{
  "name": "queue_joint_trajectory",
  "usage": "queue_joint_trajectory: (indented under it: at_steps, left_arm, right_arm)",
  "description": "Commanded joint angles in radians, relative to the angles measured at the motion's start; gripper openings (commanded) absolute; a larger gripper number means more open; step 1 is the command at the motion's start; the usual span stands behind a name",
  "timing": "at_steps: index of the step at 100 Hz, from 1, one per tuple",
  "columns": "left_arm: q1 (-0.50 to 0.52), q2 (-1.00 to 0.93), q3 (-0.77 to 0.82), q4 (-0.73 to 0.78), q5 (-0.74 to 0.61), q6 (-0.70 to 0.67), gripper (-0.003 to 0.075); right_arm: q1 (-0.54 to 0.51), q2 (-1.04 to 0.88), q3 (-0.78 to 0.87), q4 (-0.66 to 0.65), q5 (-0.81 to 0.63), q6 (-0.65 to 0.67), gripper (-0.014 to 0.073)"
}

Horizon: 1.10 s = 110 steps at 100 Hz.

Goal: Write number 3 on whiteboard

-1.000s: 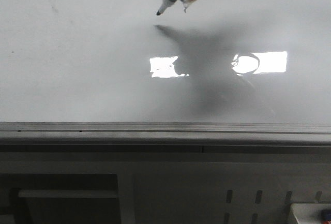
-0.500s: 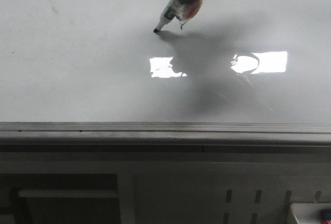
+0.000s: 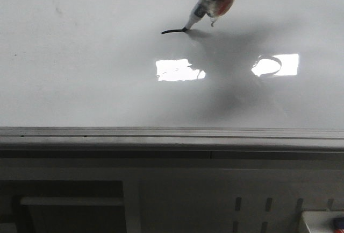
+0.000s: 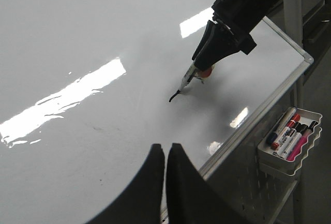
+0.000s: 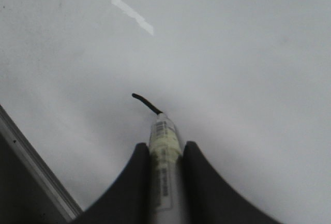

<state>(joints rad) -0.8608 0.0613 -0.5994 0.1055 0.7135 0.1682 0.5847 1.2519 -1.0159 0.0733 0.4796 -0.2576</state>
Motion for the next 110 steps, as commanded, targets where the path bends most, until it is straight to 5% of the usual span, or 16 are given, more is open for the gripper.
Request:
queue_joint_trajectory:
  at_steps: [1, 51, 110]
  left_arm:
    - [-0.004, 0.016, -0.02, -0.007, -0.079, -0.01, -0.002]
    - [-0.004, 0.016, -0.02, -0.012, -0.096, -0.01, -0.002]
    - [-0.004, 0.016, -0.02, -0.015, -0.097, -0.01, -0.002]
  right_arm:
    - [-0.024, -0.02, -0.017, -0.081, 0.01, 0.043, -0.0043]
    - [0.06, 0.046, 0.088, -0.016, -0.147, 0.082, -0.0043]
    - [-0.005, -0.054, 0.088, -0.063, 0.001, 0.093, -0.0043]
